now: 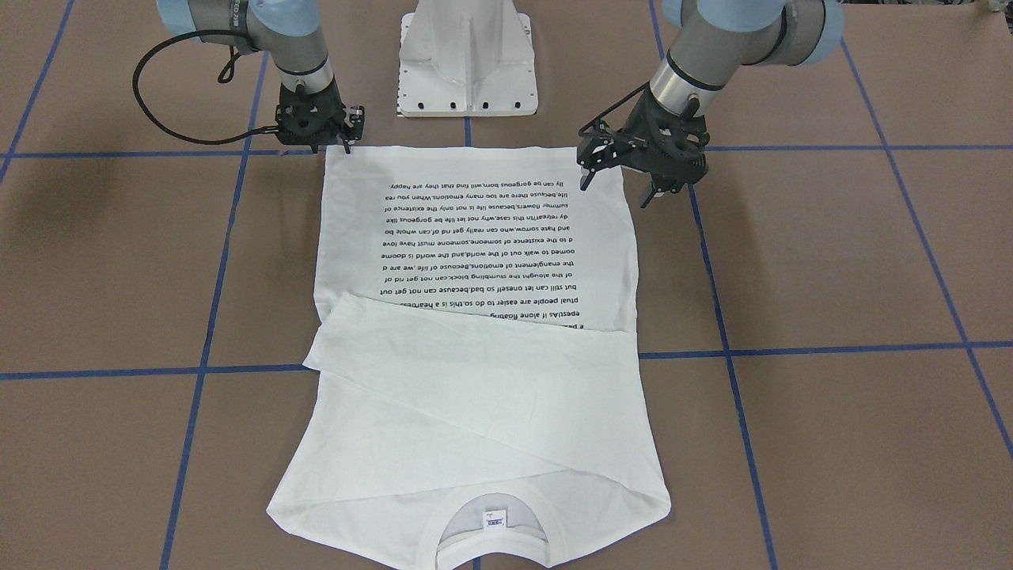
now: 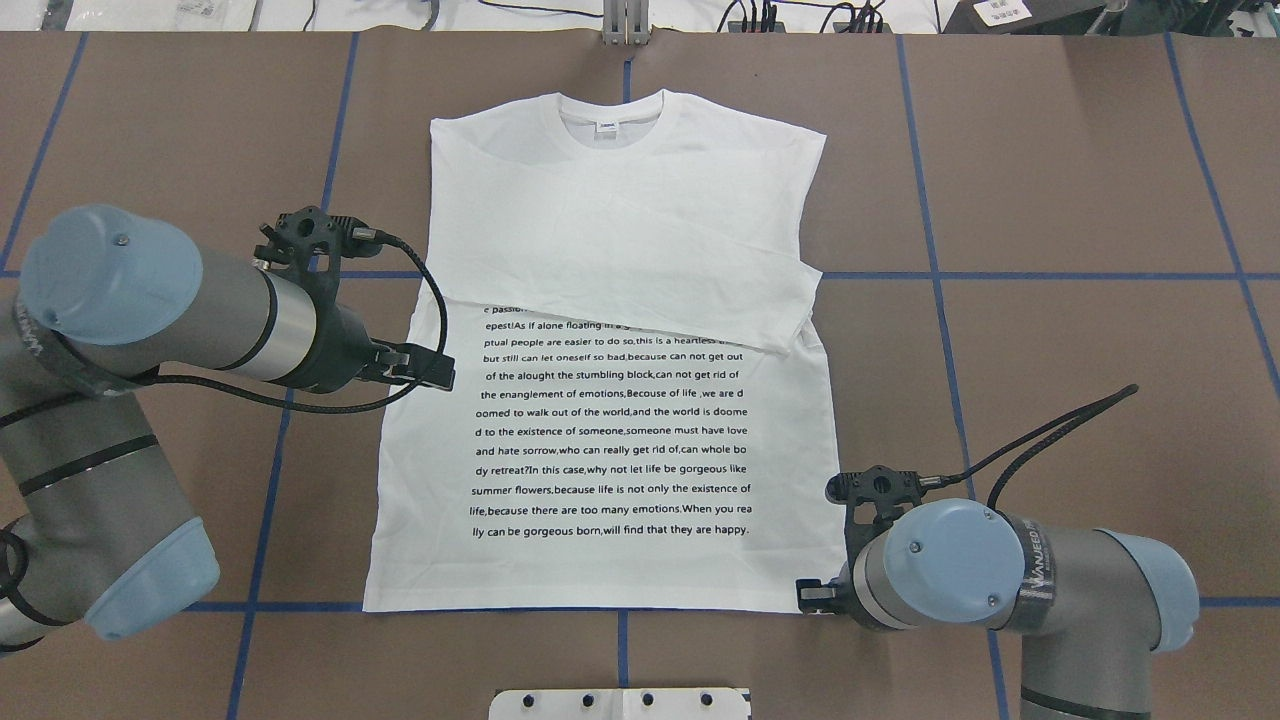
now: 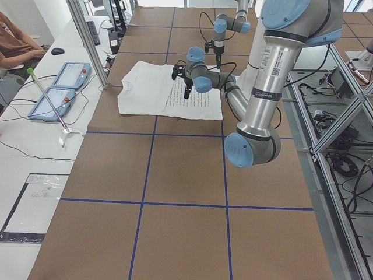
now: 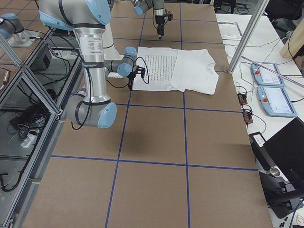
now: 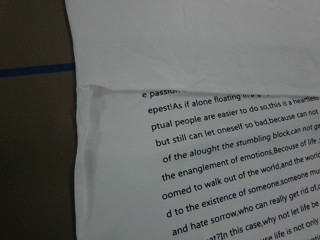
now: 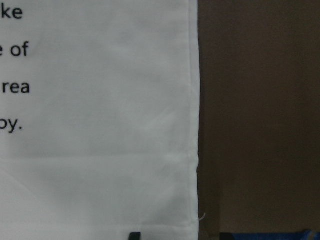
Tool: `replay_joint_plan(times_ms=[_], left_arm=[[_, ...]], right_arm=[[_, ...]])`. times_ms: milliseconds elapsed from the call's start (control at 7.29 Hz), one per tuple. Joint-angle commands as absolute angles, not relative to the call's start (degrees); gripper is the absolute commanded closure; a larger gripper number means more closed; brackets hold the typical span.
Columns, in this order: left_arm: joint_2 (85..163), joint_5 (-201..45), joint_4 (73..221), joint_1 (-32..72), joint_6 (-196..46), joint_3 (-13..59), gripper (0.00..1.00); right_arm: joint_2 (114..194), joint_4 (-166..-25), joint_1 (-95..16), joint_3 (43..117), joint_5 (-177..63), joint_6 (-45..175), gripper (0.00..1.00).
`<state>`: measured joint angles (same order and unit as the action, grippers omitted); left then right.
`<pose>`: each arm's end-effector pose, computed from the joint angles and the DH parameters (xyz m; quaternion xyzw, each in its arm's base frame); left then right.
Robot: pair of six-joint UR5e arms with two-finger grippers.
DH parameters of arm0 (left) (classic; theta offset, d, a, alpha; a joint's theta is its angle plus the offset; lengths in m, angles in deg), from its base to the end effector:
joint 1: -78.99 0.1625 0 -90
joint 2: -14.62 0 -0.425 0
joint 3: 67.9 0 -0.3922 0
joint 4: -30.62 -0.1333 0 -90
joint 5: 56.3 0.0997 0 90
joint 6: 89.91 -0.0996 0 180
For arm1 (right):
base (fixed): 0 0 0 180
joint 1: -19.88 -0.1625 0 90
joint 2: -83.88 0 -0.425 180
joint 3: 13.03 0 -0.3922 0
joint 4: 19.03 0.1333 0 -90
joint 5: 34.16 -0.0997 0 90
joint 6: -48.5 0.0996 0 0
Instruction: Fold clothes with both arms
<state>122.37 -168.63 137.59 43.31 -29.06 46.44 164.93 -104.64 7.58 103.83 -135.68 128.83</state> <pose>0.3918 -0.3989 0.2662 0.1170 0.4985 0.0467 0.8577 -0.4871 -0.2223 0.3630 -0.0274 -0.3536 -0.0130 0.9349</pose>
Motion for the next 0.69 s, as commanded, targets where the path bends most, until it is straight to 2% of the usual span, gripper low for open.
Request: replay_joint_plan(times_ms=[0,549], left_arm=[[122.4,-168.6,137.6,43.3,-29.1,46.4,0.0],[122.4,-168.6,137.6,43.3,-29.1,46.4,0.0]], right_arm=[[165.1,-104.6,7.6,103.8,-135.7,128.8,0.39],[165.1,-104.6,7.6,103.5,-135.8,128.8,0.41]])
